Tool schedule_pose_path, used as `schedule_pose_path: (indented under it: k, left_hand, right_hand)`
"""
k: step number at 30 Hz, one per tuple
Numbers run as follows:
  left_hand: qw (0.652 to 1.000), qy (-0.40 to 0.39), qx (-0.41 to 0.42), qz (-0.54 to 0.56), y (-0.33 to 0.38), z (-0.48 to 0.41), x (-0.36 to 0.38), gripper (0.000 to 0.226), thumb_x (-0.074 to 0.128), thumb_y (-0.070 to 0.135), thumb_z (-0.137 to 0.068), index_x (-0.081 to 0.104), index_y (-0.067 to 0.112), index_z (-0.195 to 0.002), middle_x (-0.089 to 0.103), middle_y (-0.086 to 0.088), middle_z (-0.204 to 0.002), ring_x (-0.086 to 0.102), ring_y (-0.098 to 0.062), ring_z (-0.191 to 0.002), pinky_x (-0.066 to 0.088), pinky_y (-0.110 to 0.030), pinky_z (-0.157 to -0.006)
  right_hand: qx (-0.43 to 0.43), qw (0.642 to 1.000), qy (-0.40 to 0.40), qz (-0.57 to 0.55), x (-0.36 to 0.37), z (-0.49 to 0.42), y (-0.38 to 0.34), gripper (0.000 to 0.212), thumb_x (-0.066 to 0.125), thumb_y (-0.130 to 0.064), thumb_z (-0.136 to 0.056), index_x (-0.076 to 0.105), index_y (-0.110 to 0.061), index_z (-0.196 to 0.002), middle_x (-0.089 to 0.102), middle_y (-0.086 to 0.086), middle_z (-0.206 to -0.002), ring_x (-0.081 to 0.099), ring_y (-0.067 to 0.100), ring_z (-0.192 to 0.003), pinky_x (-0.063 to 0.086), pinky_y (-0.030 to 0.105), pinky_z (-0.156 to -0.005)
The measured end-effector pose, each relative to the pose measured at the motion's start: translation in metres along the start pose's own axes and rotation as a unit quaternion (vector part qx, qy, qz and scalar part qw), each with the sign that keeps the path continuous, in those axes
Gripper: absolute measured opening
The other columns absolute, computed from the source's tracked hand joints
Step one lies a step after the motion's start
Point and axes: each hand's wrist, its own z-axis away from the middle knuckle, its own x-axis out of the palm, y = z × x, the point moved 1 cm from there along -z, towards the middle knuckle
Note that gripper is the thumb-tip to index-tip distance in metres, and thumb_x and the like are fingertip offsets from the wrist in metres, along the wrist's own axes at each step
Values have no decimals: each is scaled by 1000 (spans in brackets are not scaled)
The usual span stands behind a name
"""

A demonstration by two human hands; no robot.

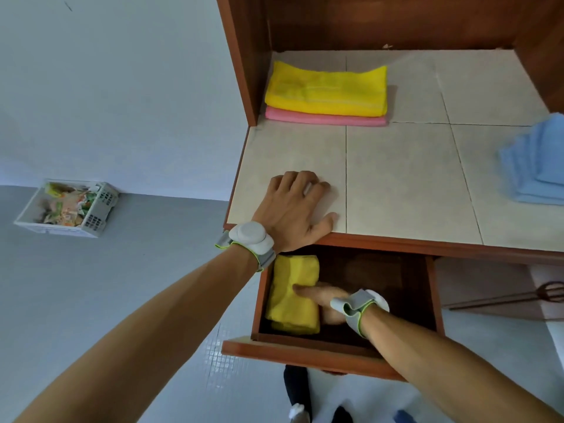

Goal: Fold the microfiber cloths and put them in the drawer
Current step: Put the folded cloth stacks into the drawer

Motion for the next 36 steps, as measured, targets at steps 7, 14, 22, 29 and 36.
schedule_pose_path:
  k: [7, 14, 22, 29, 36]
  left_hand:
    - [1000, 14, -3, -2, 2, -1, 0, 58, 42, 61, -89, 59, 18, -123, 56, -6, -124, 52, -29, -107, 41, -43, -88]
    - [1000, 18, -2, -1, 1, -1, 2, 59, 41, 63, -89, 58, 18, -124, 56, -7, -125, 52, -29, -109, 41, -42, -89]
    - [999, 33, 6, 8, 3, 0, 1, 58, 44, 61, -88, 60, 17, -122, 57, -8, -123, 53, -30, -105, 41, -43, -88]
    - [1000, 17, 3, 6, 1, 1, 0, 59, 40, 63, -89, 58, 18, -123, 56, -7, -124, 52, -30, -106, 41, -44, -88]
    - [999, -24, 37, -31, 8, -14, -13, 58, 37, 63, -87, 58, 17, -116, 57, -7, -104, 54, -31, -88, 45, -43, -79]
  right_hand:
    - [31, 993, -9, 114, -17, 7, -12, 74, 68, -45, -85, 37, -12, -144, 38, 11, -149, 43, 39, -132, 44, 49, -103]
    - [47, 997, -21, 52, -16, 0, 4, 62, 73, -23, -85, 42, -12, -138, 52, 15, -137, 60, 40, -112, 52, 55, -92]
    - [-143, 901, 157, 377, -20, 11, -21, 100, 63, -61, -81, 14, -2, -146, 51, 12, -132, 54, 33, -120, 47, 35, -67]
    - [-154, 862, 152, 458, -7, 10, -24, 103, 57, -68, -81, 19, -1, -149, 44, 14, -143, 43, 33, -131, 37, 35, -100]
    - [-107, 920, -3, 376, -53, 121, -45, 54, 60, -49, -90, 45, -12, -126, 70, 16, -97, 75, 28, -76, 61, 42, -74]
